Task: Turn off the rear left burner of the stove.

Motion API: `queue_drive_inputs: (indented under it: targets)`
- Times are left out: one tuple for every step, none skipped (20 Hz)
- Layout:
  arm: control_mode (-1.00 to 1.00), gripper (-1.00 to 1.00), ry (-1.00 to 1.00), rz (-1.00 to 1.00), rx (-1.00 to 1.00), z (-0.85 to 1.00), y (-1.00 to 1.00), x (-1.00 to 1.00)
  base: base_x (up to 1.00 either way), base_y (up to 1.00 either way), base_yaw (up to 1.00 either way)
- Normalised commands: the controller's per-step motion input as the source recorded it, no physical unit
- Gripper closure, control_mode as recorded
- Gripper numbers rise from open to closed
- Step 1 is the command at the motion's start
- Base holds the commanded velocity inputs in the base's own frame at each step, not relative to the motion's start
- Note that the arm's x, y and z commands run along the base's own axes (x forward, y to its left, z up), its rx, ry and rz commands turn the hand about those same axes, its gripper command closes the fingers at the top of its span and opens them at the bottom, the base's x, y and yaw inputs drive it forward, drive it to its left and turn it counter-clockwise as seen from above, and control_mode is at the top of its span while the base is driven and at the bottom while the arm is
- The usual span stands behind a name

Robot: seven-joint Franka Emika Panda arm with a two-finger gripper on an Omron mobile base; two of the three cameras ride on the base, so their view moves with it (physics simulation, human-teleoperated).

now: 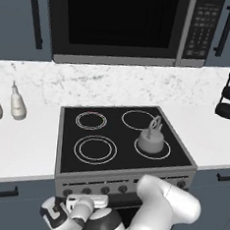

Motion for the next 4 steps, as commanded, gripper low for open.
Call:
queue_drive_inputs:
  targets:
    - [-1.00, 1.00, -0.15, -0.40, 0.12, 0.00, 0.00, 0.00, 0.00, 0.00, 0.00]
    - [-1.00, 1.00, 0.00, 0.00, 0.00, 0.00, 0.00, 0.03, 0.00, 0.00, 0.00]
    - [-1.00, 1.00, 0.00, 0.00, 0.00, 0.00, 0.00, 0.00, 0.00, 0.00, 0.00]
    - [-1.00, 1.00, 0.00, 0.00, 0.00, 0.00, 0.00, 0.00, 0.00, 0.00, 0.00]
